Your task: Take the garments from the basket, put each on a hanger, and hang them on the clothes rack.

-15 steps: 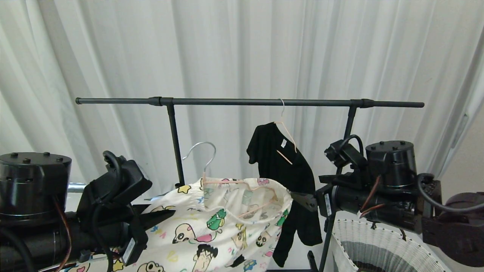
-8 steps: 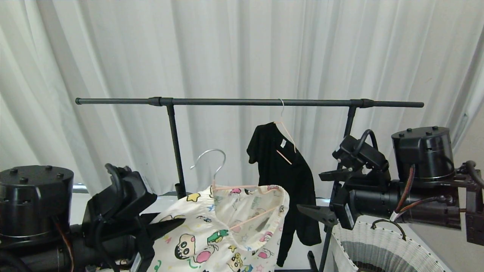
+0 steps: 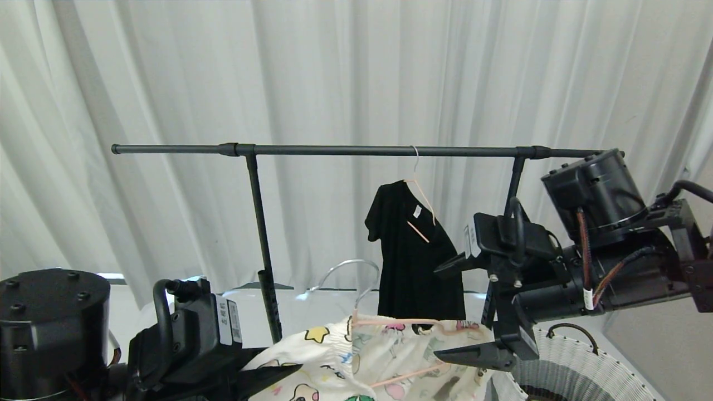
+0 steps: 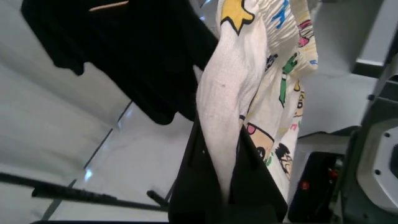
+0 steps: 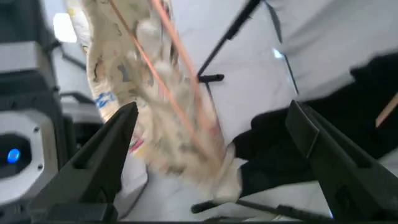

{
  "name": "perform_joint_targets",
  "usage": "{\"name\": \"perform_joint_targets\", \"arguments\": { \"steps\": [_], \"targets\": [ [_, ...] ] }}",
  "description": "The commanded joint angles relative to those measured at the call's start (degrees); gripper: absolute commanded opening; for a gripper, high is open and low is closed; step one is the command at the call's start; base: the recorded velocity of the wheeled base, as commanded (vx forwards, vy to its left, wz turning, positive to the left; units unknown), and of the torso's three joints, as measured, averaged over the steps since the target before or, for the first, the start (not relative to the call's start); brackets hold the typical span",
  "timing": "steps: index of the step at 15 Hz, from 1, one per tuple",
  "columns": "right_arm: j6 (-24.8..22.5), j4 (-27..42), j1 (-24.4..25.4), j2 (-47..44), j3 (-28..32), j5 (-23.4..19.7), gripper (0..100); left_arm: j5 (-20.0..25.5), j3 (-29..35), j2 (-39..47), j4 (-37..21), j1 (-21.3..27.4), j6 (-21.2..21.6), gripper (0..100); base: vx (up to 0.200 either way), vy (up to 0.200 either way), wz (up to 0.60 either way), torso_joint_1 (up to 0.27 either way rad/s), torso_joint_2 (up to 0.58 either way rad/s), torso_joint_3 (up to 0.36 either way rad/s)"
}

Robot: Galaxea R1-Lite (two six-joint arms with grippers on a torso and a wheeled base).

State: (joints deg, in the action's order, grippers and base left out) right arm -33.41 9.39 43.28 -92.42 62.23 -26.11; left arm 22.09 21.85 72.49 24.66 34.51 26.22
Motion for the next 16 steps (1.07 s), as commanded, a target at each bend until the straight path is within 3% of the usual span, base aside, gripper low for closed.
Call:
{"name": "perform_joint_targets", "arguments": {
  "steps": [1, 4, 13, 14, 16],
  "targets": [
    [-2.4, 2.7, 1.0, -4.4, 3.3, -0.7, 100, 0.0, 0.2, -0.2, 0.0, 1.7, 0.1, 0, 0.000, 0.000, 0.00, 0.000, 0.00, 0.000],
    [-2.5, 7.5, 1.6, -4.6, 3.5, -0.9, 100, 0.0, 0.1, -0.8, 0.0, 2.2, 0.1, 0, 0.000, 0.000, 0.00, 0.000, 0.00, 0.000],
    [-2.1, 7.6, 2.9, -6.4, 3.5, -0.7, 100, -0.1, 0.1, -0.7, 1.4, 2.8, 0.1, 0, 0.000, 0.000, 0.00, 0.000, 0.00, 0.000],
    [-1.7, 7.6, 3.0, -6.4, 3.6, -0.7, 0, -0.1, 0.1, -0.7, 1.5, 2.8, 0.1, 0, 0.000, 0.000, 0.00, 0.000, 0.00, 0.000],
    [-0.9, 7.5, 3.6, -6.4, 3.9, -0.4, 0, -0.1, 0.0, -0.7, 1.5, 2.8, 0.1, 0, 0.000, 0.000, 0.00, 0.000, 0.00, 0.000]
  ]
}}
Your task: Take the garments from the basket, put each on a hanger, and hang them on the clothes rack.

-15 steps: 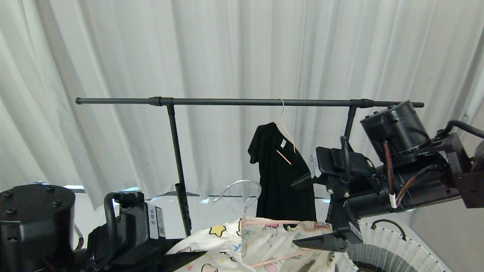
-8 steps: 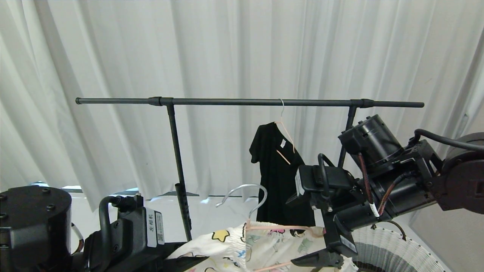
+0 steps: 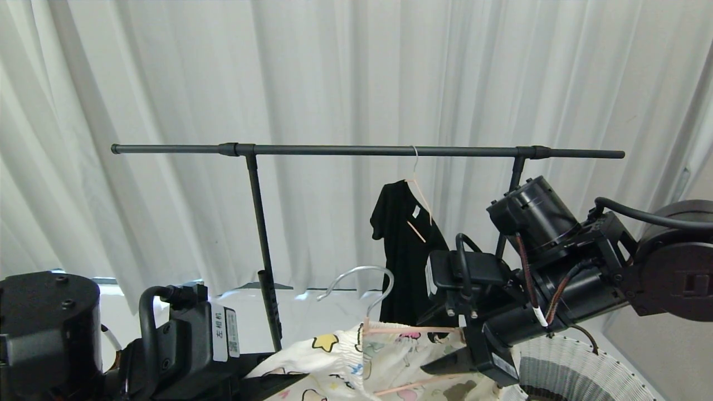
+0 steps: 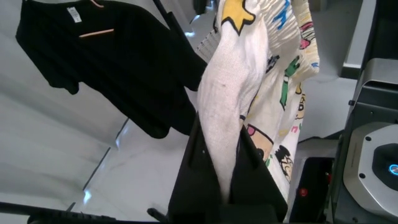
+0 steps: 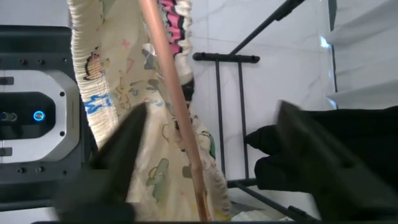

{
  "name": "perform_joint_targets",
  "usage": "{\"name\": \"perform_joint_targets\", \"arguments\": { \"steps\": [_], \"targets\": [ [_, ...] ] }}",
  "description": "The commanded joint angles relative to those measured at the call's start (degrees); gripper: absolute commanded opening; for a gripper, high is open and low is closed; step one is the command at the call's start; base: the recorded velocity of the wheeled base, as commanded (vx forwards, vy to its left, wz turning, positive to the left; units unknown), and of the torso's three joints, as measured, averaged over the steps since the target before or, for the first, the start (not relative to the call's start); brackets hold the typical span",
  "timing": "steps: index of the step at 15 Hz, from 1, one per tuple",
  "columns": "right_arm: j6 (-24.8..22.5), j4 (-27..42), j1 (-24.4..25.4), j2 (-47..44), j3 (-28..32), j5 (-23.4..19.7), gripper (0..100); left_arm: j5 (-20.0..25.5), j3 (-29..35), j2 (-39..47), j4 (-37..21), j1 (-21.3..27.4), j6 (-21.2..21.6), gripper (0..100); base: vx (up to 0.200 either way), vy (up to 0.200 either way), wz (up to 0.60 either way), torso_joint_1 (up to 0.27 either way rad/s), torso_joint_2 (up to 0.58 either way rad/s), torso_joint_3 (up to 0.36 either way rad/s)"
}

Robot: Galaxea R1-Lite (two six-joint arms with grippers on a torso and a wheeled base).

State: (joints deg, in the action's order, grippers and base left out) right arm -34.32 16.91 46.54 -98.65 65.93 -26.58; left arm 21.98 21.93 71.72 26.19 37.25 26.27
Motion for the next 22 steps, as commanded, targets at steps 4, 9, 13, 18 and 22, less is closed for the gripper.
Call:
{"name": "perform_joint_targets", "arguments": {
  "steps": [4, 9, 13, 18, 22],
  "targets": [
    [4.0, -1.1, 2.2, -0.1, 1.3, 0.1, 0, 0.0, 0.0, 0.2, 0.0, 0.5, 0.0, 0, 0.000, 0.000, 0.00, 0.000, 0.00, 0.000],
    [3.8, -1.5, 2.3, 0.8, 1.3, 0.1, 0, 0.0, 0.0, 0.4, 0.0, 0.5, 0.0, 100, 0.000, 0.000, 0.00, 0.000, 0.00, 0.000],
    [2.4, -1.4, 0.6, 3.1, 1.0, -0.1, 0, -0.3, -0.1, 0.2, 0.0, -1.0, -0.1, 100, 0.000, 0.000, 0.00, 0.000, 0.00, 0.000],
    [0.0, -1.2, -6.6, 6.2, -2.2, 0.0, 0, -0.3, -0.2, -2.0, 0.0, -5.5, -0.4, 100, 0.000, 0.000, 0.00, 0.000, 0.00, 0.000],
    [-1.7, -1.2, -13.6, 6.7, -2.3, 0.0, 0, -0.3, -4.4, -4.4, 0.0, -7.9, -0.4, 100, 0.000, 0.000, 0.00, 0.000, 0.00, 0.000]
  ]
}}
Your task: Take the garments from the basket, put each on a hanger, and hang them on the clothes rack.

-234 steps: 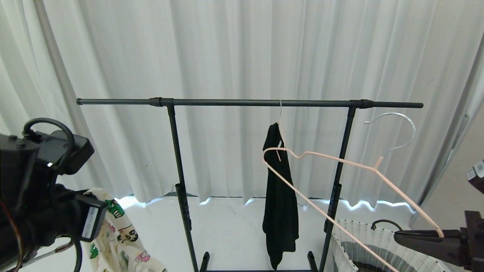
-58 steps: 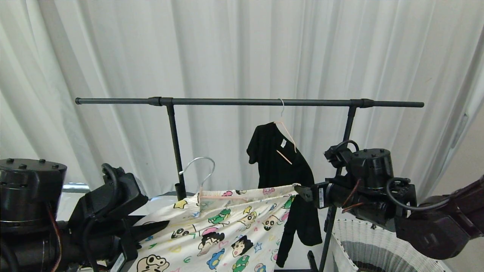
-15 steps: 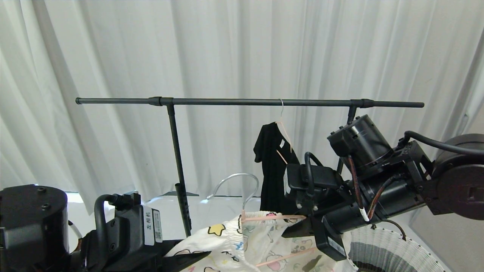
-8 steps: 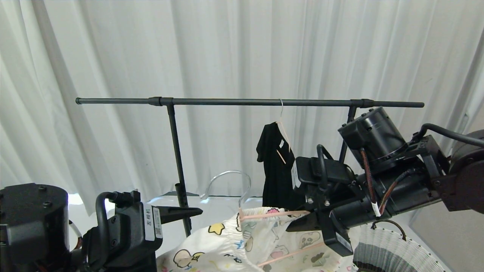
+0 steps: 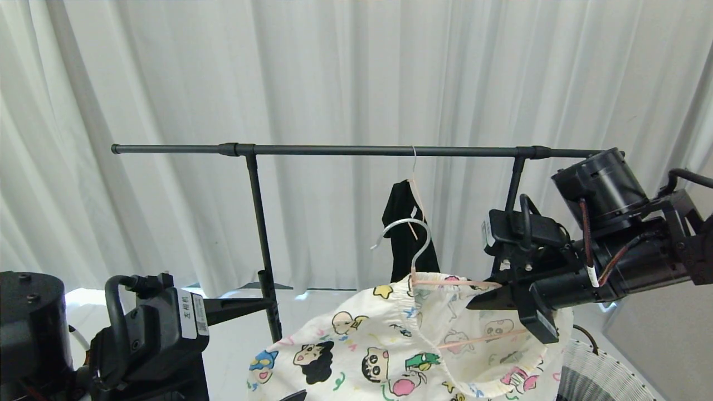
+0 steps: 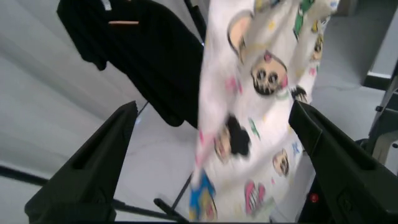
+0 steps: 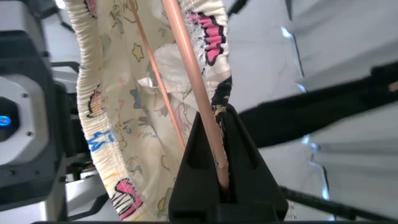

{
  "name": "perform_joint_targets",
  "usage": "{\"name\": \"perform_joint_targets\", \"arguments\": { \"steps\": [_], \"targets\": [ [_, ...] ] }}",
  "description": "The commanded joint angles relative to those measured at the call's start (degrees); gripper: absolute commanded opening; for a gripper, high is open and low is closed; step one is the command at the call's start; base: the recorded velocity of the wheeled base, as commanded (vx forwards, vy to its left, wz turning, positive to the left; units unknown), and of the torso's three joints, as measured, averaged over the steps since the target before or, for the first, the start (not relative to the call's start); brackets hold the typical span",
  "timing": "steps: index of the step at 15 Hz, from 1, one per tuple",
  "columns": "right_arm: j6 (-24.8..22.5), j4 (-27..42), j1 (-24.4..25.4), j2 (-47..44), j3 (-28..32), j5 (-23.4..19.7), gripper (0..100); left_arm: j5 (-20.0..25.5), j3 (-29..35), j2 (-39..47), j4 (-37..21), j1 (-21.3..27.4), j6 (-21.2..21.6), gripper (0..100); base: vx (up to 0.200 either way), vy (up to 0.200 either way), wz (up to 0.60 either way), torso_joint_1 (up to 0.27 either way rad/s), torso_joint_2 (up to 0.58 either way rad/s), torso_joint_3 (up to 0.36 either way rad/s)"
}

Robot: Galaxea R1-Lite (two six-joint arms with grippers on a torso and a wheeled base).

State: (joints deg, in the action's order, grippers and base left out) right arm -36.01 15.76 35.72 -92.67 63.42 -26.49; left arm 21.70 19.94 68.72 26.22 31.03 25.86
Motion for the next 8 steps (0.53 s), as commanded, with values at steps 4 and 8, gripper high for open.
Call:
{"name": "perform_joint_targets", "arguments": {
  "steps": [4, 8],
  "targets": [
    [0.0, 0.1, -5.0, 3.9, 0.0, -0.6, 0, 0.2, -7.1, 3.0, 0.0, -12.7, -0.1, 100, 0.000, 0.000, 0.00, 0.000, 0.00, 0.000],
    [0.0, -0.1, -4.5, 5.2, 0.4, -2.0, 0, 0.6, -5.9, 9.0, 0.0, -14.7, -0.1, 100, 0.000, 0.000, 0.00, 0.000, 0.00, 0.000]
  ]
}}
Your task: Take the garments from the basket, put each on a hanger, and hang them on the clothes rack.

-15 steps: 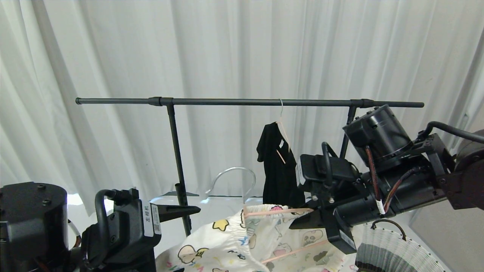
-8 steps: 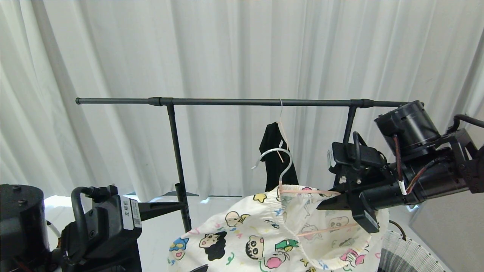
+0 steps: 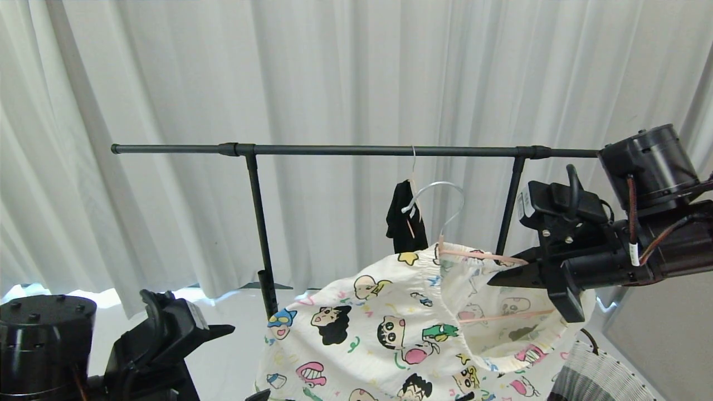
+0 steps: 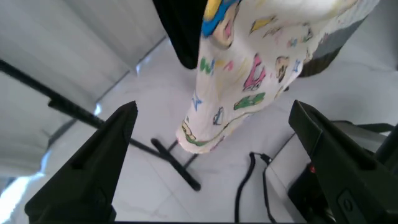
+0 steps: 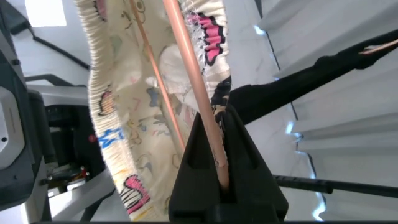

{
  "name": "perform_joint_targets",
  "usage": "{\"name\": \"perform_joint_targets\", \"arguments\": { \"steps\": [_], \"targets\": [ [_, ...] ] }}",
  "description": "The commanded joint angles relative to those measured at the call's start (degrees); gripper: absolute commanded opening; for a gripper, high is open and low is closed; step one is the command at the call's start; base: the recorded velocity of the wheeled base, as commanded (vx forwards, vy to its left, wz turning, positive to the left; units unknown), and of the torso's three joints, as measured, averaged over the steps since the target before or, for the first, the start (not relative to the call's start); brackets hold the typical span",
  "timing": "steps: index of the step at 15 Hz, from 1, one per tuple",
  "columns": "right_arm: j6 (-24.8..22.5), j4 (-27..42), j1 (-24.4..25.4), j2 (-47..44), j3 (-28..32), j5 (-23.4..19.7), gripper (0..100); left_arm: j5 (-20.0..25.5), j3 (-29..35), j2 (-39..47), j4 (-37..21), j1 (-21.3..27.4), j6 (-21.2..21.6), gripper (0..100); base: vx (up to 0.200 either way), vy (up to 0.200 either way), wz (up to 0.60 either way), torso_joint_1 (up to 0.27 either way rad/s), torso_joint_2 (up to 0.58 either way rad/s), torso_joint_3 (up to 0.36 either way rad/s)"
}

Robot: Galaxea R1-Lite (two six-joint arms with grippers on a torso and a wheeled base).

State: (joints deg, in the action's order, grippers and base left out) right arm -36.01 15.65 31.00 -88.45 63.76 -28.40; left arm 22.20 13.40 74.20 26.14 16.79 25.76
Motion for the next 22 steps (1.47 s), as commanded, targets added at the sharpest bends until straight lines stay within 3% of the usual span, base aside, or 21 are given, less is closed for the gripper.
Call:
{"name": "perform_joint_targets", "arguments": {
  "steps": [1, 7, 8, 13, 17, 20, 22],
  "targets": [
    [0.0, 0.1, 0.5, 1.7, -0.1, -0.1, 0, 1.2, 1.0, 4.6, 0.1, -0.4, 0.0, 100, 0.000, 0.000, 0.00, 0.000, 0.00, 0.000],
    [0.1, 0.5, 0.6, 3.4, -0.5, 0.0, 0, 2.4, 2.2, 7.3, 0.1, -2.5, 0.0, 100, 0.000, 0.000, 0.00, 0.000, 0.00, 0.000],
    [0.0, 0.5, 0.6, 3.4, -0.4, 0.0, 0, 2.4, 2.2, 7.3, 0.1, -2.6, 0.0, 0, 0.000, 0.000, 0.00, 0.000, 0.00, 0.000],
    [0.2, 0.4, 0.6, 3.6, -0.3, 0.2, 0, 2.4, 2.2, 7.7, 0.1, -4.3, 0.0, 0, 0.000, 0.000, 0.00, 0.000, 0.00, 0.000],
    [0.5, 0.3, 0.4, 3.6, -0.4, 0.3, 0, 2.4, 1.9, 8.2, 0.1, -9.7, 0.0, 0, 0.000, 0.000, 0.00, 0.000, 0.00, 0.000],
    [4.6, 0.1, 0.6, 4.1, -0.3, 0.3, 0, 2.4, 0.4, 8.6, 0.1, -13.8, 0.2, 0, 0.000, 0.000, 0.00, 0.000, 0.00, 0.000],
    [4.8, 0.0, 0.6, 4.5, -0.3, 0.3, 0, 2.3, 0.5, 9.1, 0.1, -15.3, 0.2, 0, 0.000, 0.000, 0.00, 0.000, 0.00, 0.000]
  ]
}}
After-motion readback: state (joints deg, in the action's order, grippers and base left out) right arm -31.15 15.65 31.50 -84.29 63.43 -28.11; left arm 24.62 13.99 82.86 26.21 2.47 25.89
